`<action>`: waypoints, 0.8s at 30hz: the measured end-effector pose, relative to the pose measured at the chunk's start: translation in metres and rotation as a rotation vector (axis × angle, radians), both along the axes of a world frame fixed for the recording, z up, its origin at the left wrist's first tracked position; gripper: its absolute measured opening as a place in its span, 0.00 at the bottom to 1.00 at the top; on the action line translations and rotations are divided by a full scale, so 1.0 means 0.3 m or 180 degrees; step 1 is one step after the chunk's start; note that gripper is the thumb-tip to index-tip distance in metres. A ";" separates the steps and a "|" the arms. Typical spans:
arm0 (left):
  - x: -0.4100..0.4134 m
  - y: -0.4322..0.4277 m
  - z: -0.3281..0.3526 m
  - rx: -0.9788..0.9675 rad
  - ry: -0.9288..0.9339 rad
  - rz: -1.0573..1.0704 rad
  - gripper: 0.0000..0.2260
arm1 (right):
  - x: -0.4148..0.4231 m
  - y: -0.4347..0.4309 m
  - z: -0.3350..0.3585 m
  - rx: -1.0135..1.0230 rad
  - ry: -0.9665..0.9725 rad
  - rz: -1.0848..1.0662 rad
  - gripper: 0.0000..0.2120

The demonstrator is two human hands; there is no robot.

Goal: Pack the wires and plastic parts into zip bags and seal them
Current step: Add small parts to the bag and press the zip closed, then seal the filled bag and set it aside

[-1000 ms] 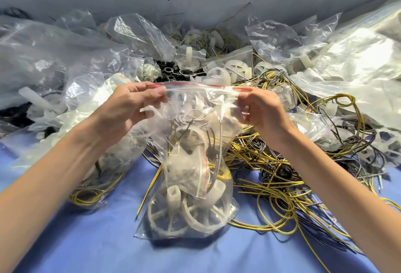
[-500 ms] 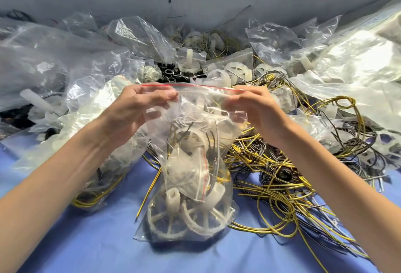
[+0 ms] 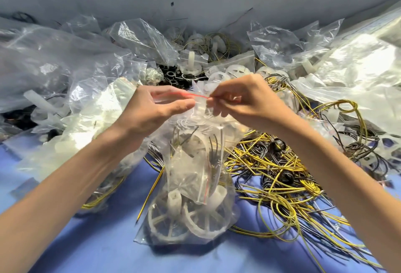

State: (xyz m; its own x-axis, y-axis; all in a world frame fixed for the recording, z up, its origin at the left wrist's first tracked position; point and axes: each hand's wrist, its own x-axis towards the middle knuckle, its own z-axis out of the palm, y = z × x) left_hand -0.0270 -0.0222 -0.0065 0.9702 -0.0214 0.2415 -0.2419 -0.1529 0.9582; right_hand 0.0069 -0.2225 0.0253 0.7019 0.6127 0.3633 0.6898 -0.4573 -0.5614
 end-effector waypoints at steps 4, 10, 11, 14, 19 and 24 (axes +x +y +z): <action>-0.010 -0.026 -0.013 -0.0168 -0.0014 0.0256 0.03 | -0.007 0.033 -0.039 -0.0194 -0.0527 -0.0222 0.07; -0.054 -0.091 -0.037 -0.0073 -0.0060 0.0456 0.04 | -0.036 0.051 -0.073 -0.0386 -0.0985 -0.0098 0.09; -0.059 -0.098 -0.041 -0.0056 -0.0104 0.0499 0.04 | -0.043 0.053 -0.078 -0.0342 -0.1078 -0.0163 0.09; -0.072 -0.111 -0.041 -0.0105 -0.0168 0.0552 0.05 | -0.057 0.051 -0.095 -0.0187 -0.1111 -0.0315 0.09; -0.104 -0.116 -0.058 -0.0738 0.0104 0.0290 0.05 | -0.080 0.056 -0.120 0.0305 0.0110 -0.0086 0.11; -0.193 -0.076 -0.125 -0.0827 0.0538 -0.0073 0.32 | -0.113 0.051 -0.127 0.0968 0.0893 0.0202 0.17</action>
